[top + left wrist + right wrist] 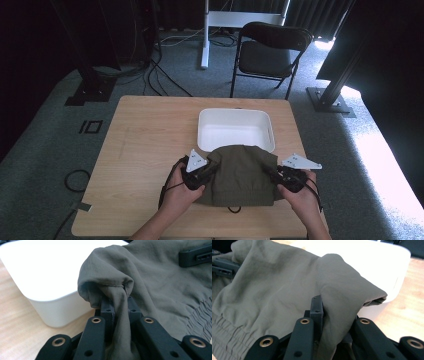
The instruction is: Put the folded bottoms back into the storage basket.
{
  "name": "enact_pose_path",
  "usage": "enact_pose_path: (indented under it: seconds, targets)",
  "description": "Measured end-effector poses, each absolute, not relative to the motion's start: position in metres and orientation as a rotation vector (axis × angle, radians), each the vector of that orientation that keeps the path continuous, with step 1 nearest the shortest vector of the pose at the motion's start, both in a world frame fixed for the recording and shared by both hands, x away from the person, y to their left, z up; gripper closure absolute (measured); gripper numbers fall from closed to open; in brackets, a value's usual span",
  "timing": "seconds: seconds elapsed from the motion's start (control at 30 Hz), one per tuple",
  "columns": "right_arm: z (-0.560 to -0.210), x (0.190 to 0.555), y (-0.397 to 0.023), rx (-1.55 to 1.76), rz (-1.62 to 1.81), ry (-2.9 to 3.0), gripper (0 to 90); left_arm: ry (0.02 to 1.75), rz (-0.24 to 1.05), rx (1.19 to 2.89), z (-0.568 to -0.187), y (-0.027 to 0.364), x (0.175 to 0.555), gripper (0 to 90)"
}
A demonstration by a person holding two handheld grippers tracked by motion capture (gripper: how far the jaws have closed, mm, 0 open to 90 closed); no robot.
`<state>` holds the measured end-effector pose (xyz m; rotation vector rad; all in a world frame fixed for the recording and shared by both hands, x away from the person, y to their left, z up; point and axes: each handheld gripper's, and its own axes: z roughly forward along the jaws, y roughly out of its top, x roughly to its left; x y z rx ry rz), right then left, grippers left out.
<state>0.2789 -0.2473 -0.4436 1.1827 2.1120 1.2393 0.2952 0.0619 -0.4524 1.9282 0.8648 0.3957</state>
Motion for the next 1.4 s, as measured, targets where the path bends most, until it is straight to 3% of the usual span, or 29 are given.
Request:
enact_pose_path:
  seconds: [0.47, 1.4]
  targets:
    - [-0.401, 0.313, -0.244, 1.16, 1.281, 2.047, 77.3, 0.864, 0.443, 1.876, -0.415, 0.063, 0.328, 82.9]
    - [-0.384, 0.399, -0.242, 1.279, 1.278, 1.945, 77.3, 0.947, 0.46, 1.786, -0.397, 0.052, 0.421, 82.9]
